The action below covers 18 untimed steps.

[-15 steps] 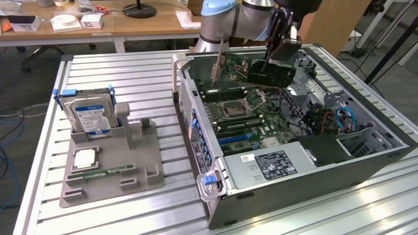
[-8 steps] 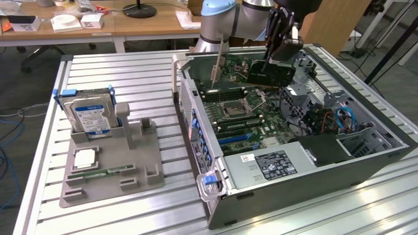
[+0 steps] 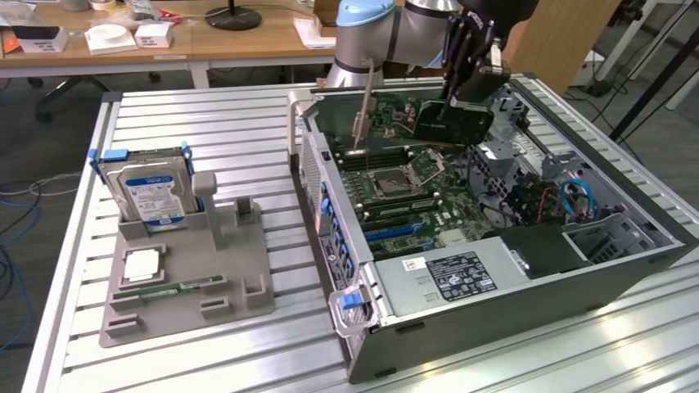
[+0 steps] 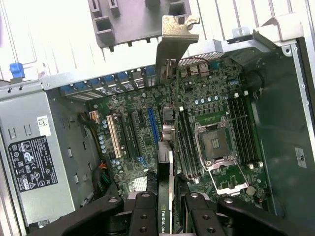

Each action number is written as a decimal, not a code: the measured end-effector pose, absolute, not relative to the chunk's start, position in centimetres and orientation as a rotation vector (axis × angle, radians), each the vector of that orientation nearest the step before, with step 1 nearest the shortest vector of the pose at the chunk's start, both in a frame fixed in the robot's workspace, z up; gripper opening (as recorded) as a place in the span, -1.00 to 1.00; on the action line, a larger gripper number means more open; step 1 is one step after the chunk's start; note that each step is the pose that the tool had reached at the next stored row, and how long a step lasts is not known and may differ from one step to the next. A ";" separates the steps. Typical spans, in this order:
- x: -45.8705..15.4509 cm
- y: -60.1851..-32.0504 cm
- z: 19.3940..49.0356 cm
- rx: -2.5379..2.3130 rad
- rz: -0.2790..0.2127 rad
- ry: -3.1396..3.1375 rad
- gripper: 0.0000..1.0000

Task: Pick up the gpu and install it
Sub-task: 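Insert the gpu into the slot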

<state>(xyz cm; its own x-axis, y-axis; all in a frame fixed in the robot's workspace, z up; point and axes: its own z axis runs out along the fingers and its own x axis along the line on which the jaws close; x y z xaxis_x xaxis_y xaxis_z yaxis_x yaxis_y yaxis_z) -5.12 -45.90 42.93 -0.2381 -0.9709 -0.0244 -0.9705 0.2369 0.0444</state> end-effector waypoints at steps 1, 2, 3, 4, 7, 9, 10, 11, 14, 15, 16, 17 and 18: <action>-5.1 -45.9 42.9 1.942 -0.078 -2.457 -0.48; -5.1 -45.9 42.9 1.950 -0.078 -2.451 -0.48; -5.1 -45.9 42.9 1.958 -0.078 -2.444 -0.48; -5.1 -45.9 42.9 1.966 -0.078 -2.437 -0.48; -5.1 -45.9 42.9 1.992 -0.078 -2.416 -0.48; -5.1 -45.9 42.9 2.008 -0.078 -2.402 -0.48; -5.1 -45.9 42.9 2.017 -0.078 -2.395 -0.48; -5.1 -45.9 42.9 2.025 -0.078 -2.387 -0.48; -5.1 -45.9 42.9 2.051 -0.078 -2.364 -0.48; -5.1 -45.9 42.9 2.059 -0.078 -2.357 -0.48; -5.1 -45.9 42.9 2.067 -0.077 -2.349 -0.48; -5.1 -45.9 42.9 2.075 -0.077 -2.342 -0.48; -5.1 -45.9 42.9 2.083 -0.077 -2.335 -0.48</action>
<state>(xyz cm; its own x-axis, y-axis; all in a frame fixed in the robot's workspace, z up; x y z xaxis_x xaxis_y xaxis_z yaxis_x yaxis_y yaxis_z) -5.12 -45.90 42.93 -0.1142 -0.9932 -0.0244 -0.9926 0.1130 0.0444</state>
